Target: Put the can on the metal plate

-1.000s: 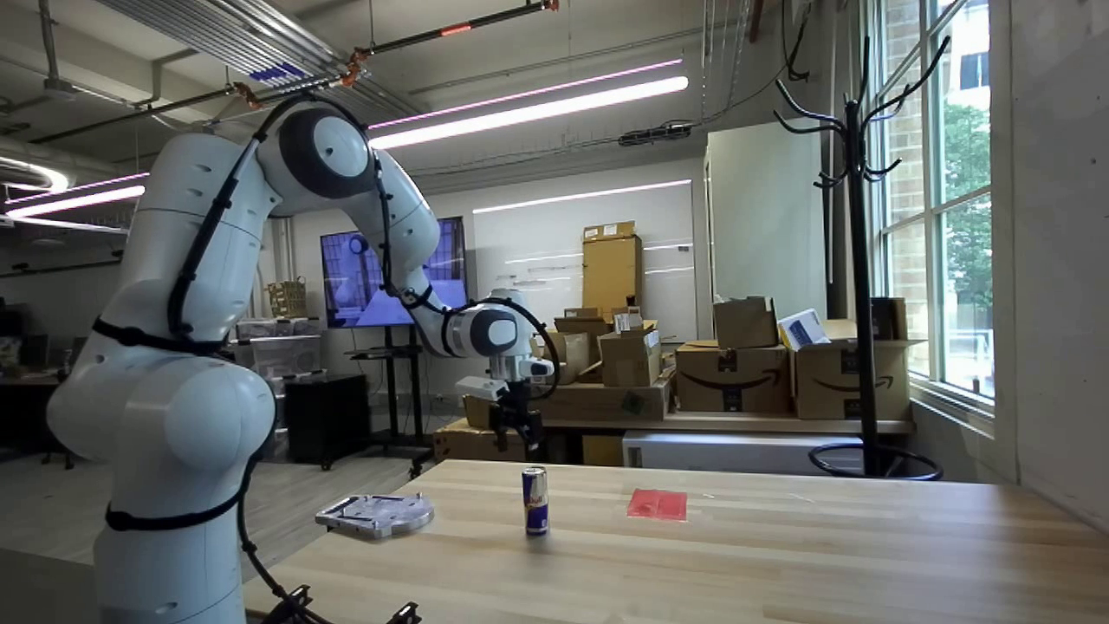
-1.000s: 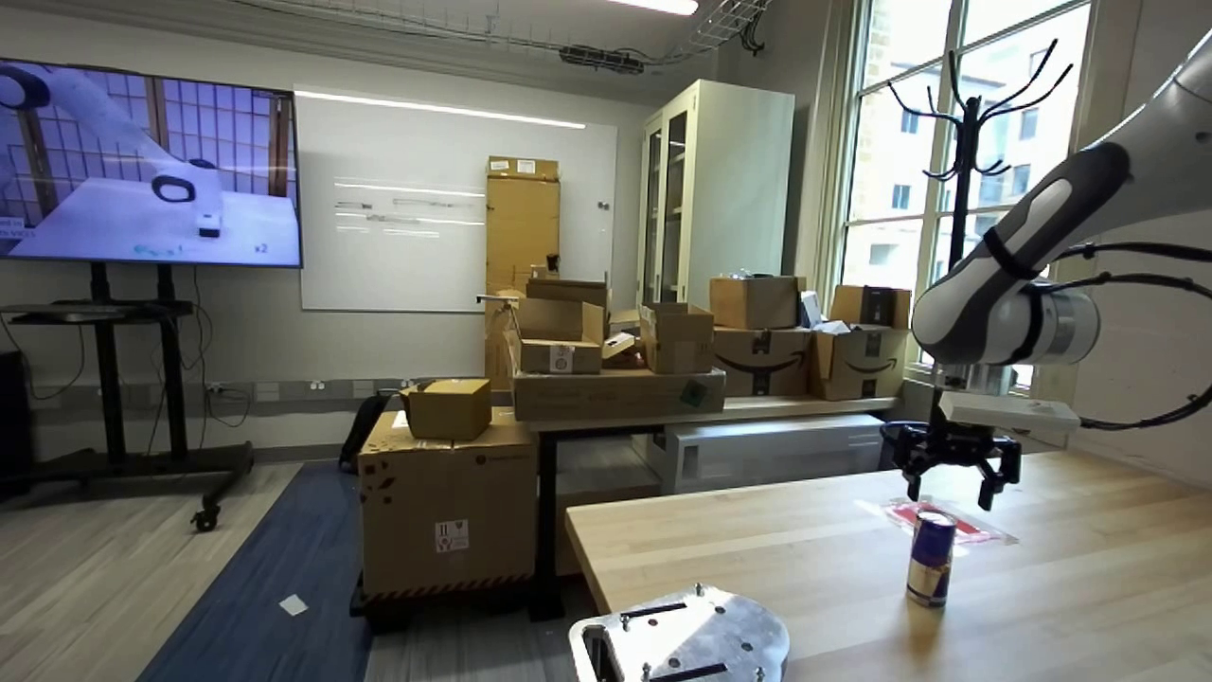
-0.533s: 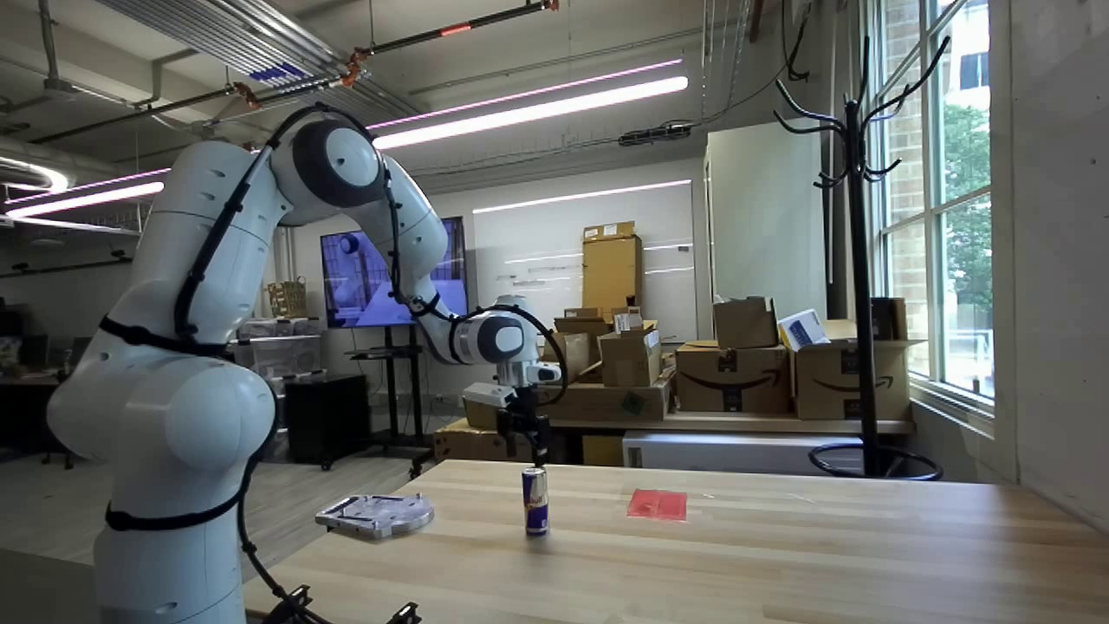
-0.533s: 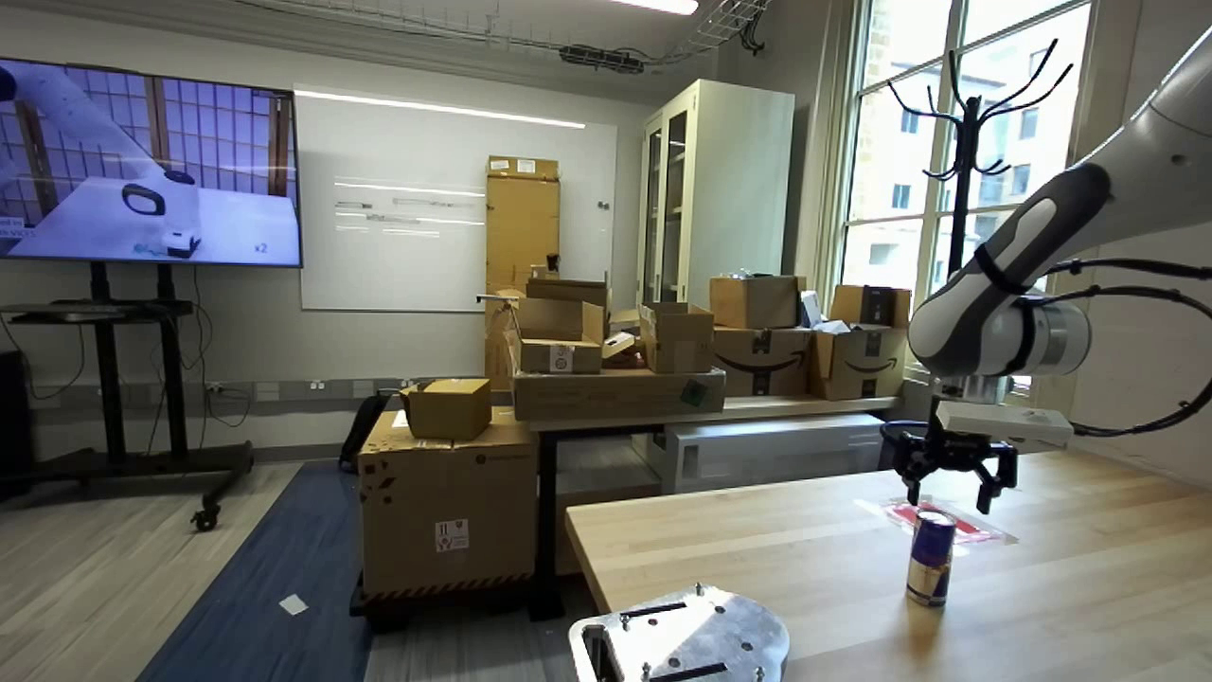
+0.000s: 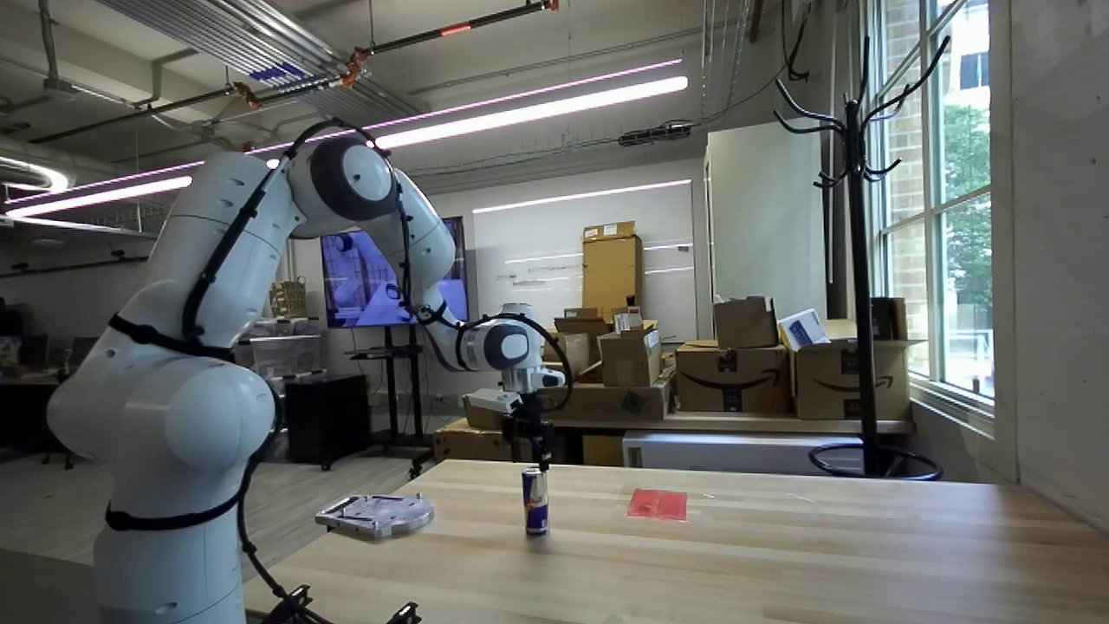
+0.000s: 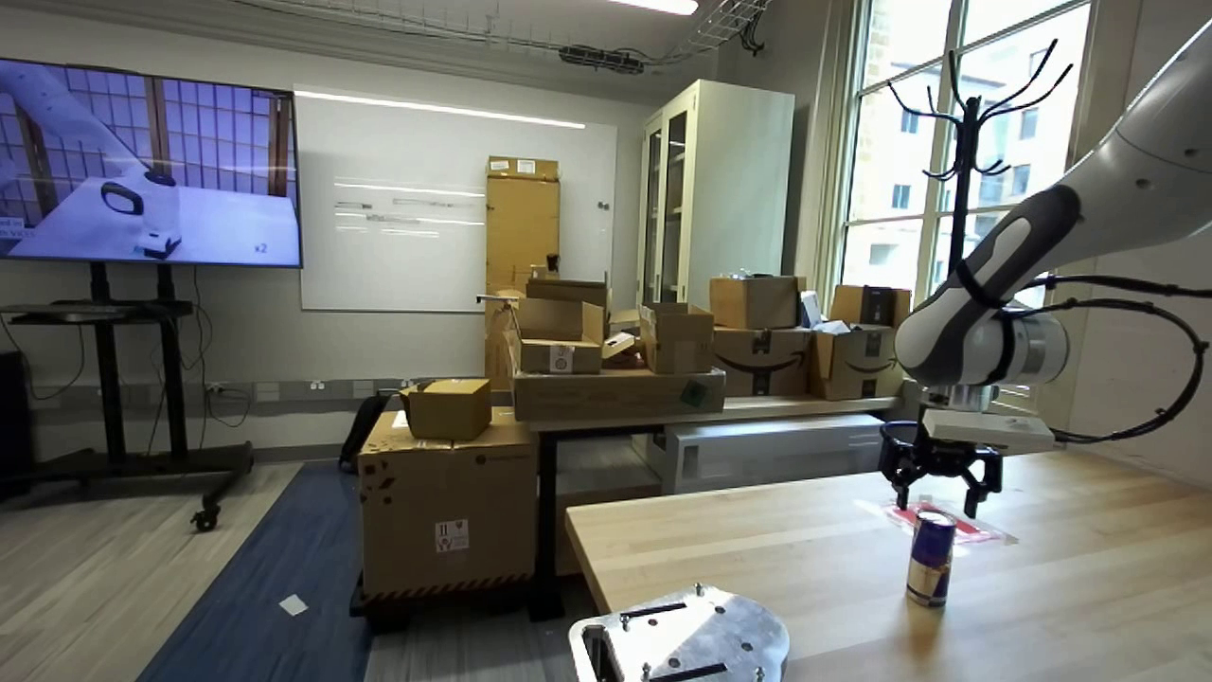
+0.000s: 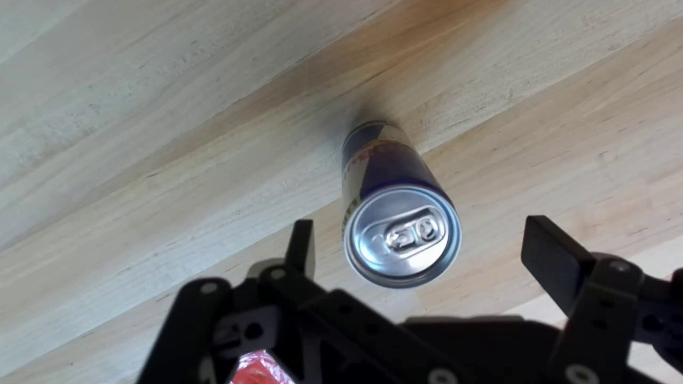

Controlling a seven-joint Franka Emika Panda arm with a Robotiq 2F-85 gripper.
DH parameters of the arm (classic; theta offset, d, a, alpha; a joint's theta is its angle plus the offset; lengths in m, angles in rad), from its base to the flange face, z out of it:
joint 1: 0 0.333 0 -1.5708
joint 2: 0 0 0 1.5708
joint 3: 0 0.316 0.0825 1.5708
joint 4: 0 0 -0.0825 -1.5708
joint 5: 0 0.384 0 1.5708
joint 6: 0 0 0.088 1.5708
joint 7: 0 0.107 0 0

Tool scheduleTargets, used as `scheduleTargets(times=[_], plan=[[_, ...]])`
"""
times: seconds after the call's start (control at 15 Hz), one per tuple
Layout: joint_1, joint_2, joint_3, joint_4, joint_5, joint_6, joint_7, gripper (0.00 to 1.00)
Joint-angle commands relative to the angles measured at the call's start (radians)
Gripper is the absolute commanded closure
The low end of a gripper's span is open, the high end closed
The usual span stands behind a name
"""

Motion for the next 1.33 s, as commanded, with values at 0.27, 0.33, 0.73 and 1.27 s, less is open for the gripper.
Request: scheduleTargets(times=[0.27, 0.33, 0.73, 1.27], plan=[[-0.015, 0.052, 0.032, 0.048, 0.026, -0.025, -0.019, 0.00], [-0.015, 0.056, 0.035, 0.049, 0.028, -0.024, -0.020, 0.00], [-0.024, 0.083, 0.038, 0.060, 0.045, -0.025, -0.020, 0.00], [-0.038, 0.117, 0.035, 0.076, 0.047, -0.014, -0.027, 0.42]])
